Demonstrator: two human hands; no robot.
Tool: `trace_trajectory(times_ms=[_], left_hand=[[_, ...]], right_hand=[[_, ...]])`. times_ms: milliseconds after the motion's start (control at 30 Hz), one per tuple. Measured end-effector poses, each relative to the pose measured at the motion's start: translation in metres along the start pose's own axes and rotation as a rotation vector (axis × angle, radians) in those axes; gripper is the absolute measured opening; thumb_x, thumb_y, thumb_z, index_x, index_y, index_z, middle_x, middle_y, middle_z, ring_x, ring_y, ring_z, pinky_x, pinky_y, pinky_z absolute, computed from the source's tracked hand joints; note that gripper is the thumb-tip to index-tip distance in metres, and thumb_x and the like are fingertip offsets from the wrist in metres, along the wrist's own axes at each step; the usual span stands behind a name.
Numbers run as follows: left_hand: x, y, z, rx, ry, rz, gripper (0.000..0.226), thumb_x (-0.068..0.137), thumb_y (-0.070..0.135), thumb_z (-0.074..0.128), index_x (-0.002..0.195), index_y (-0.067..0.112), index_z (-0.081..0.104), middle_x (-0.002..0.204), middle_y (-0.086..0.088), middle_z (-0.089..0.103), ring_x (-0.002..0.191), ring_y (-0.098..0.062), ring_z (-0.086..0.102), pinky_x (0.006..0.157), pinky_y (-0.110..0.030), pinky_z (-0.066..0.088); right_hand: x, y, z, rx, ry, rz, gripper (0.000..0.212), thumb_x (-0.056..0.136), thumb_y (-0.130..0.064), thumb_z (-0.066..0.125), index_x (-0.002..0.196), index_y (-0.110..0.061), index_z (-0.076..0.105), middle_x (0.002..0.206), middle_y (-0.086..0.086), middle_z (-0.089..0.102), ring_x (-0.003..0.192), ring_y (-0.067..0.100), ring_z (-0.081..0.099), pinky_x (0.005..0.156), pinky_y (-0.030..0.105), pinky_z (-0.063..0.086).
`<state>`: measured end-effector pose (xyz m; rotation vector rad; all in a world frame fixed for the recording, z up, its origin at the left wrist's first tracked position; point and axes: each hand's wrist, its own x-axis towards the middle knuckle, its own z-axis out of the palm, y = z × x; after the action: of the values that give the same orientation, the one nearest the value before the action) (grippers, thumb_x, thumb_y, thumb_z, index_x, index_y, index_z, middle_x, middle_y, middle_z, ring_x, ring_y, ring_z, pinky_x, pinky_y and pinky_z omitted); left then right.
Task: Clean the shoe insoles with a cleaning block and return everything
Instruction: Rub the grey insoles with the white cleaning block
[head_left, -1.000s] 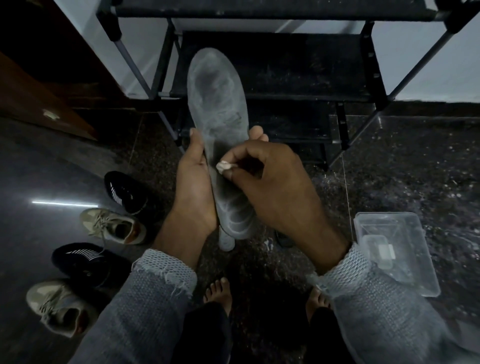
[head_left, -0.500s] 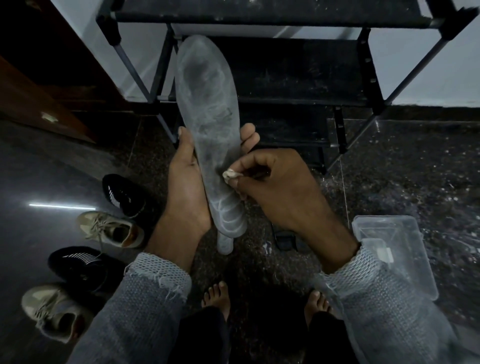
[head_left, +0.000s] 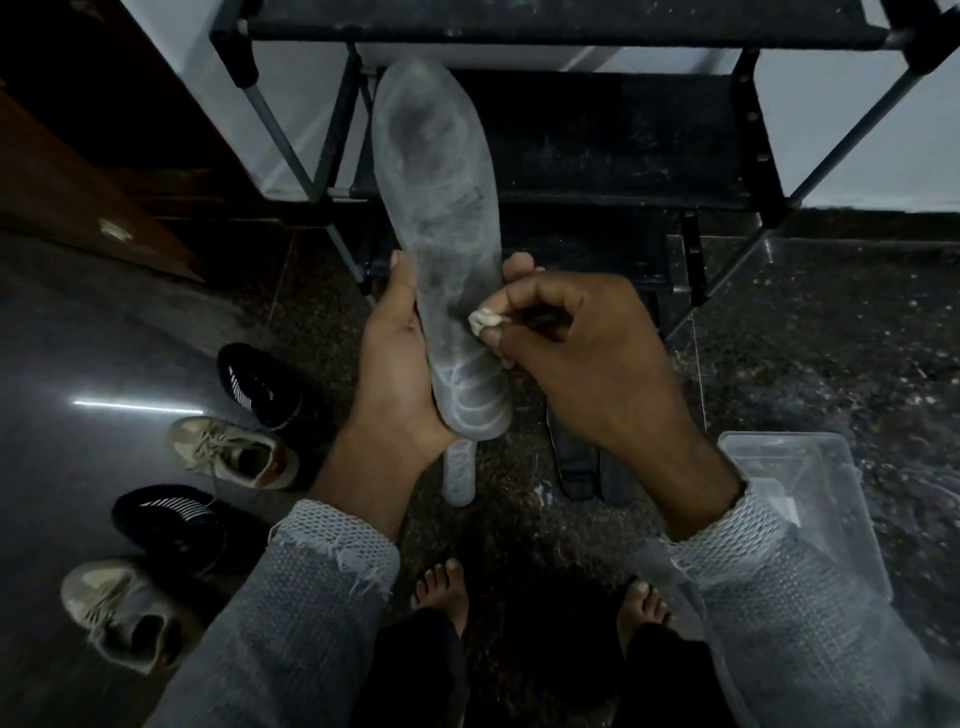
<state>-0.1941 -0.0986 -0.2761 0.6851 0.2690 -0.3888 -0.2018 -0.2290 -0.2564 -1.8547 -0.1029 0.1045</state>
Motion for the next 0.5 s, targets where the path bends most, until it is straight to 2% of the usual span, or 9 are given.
trace_trajectory(times_ms=[200,267,333,433,500], left_hand=[[0.000,-0.001,0.002,0.019,0.045,0.014,0.066,0.102,0.053,0.024,0.110,0.003,0.066,0.108,-0.012,0.069,0.103,-0.021,0.065,0.105,-0.034,0.045],[0.002,-0.001,0.001,0.018,0.041,0.001,0.069,0.101,0.055,0.024,0.103,0.004,0.072,0.103,-0.011,0.070,0.099,-0.020,0.065,0.101,-0.031,0.047],[0.001,-0.001,-0.001,0.035,0.017,-0.027,0.074,0.099,0.059,0.022,0.099,0.008,0.075,0.102,-0.008,0.070,0.105,-0.021,0.060,0.102,-0.031,0.044],[0.001,-0.001,-0.006,-0.002,0.043,-0.043,0.072,0.098,0.059,0.024,0.112,0.004,0.068,0.111,-0.011,0.067,0.123,-0.028,0.056,0.109,-0.039,0.041],[0.002,-0.001,-0.008,-0.030,0.027,-0.040,0.073,0.098,0.059,0.023,0.111,0.003,0.068,0.112,-0.011,0.067,0.126,-0.028,0.054,0.110,-0.041,0.039]], right_hand=[[0.000,0.002,0.000,-0.269,0.049,-0.102,0.011,0.087,-0.014,0.070,0.094,-0.022,0.073,0.093,-0.008,0.066,0.085,0.004,0.064,0.079,0.030,0.056],[0.000,0.001,0.001,-0.318,0.030,-0.129,0.010,0.087,-0.014,0.070,0.093,-0.021,0.074,0.094,-0.006,0.067,0.087,0.006,0.063,0.080,0.033,0.055],[-0.001,-0.003,-0.001,-0.361,-0.066,-0.117,0.009,0.087,-0.014,0.069,0.091,-0.020,0.074,0.093,-0.006,0.070,0.088,0.005,0.063,0.082,0.030,0.054],[-0.002,-0.009,-0.007,-0.413,-0.268,-0.088,0.012,0.087,-0.014,0.068,0.092,-0.022,0.075,0.093,-0.009,0.072,0.087,0.002,0.064,0.082,0.023,0.052],[-0.002,-0.007,-0.006,-0.408,-0.250,-0.116,0.012,0.086,-0.013,0.068,0.091,-0.021,0.075,0.091,-0.007,0.072,0.086,0.004,0.065,0.082,0.028,0.053]])
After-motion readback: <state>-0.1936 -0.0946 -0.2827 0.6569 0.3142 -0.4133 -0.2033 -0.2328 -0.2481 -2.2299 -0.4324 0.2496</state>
